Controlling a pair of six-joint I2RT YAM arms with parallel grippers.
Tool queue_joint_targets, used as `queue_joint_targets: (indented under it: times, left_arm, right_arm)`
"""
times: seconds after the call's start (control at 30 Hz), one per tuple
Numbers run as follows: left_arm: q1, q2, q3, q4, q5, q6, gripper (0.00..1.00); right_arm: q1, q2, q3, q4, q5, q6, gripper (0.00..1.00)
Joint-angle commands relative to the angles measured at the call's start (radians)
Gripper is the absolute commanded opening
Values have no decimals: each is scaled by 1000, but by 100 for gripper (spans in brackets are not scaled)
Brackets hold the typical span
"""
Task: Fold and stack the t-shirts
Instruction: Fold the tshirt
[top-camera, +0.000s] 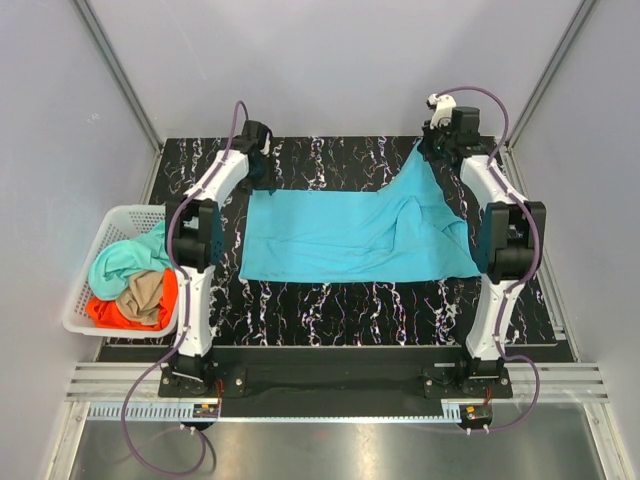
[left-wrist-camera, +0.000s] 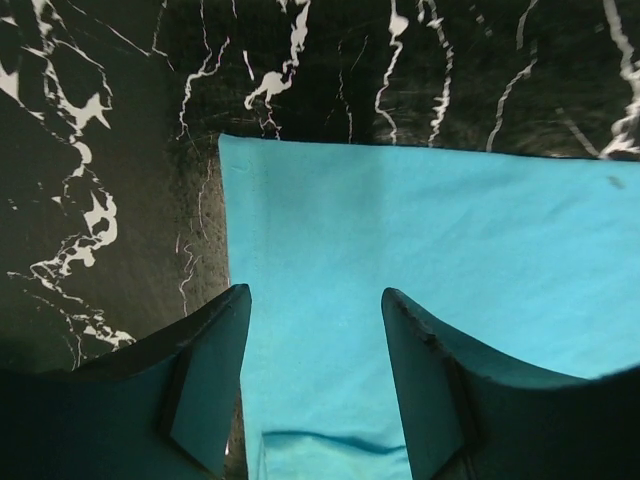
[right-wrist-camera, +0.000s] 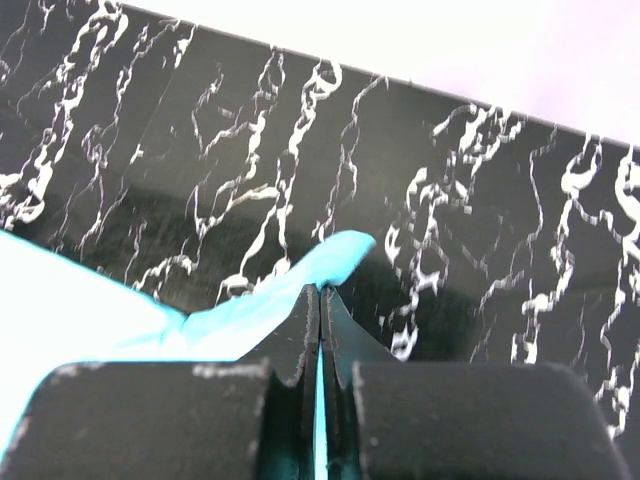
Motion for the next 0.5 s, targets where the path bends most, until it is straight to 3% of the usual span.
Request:
queue_joint_targets:
  times: [0.0,0.47]
  left_arm:
    - [26,21,57,13,-33,54,60]
    - [55,135,156,38,-82,100,59]
  right_arm:
    - [6,-111,-95,86,33,4,0]
    - [6,-209,-230,102,32,12,0]
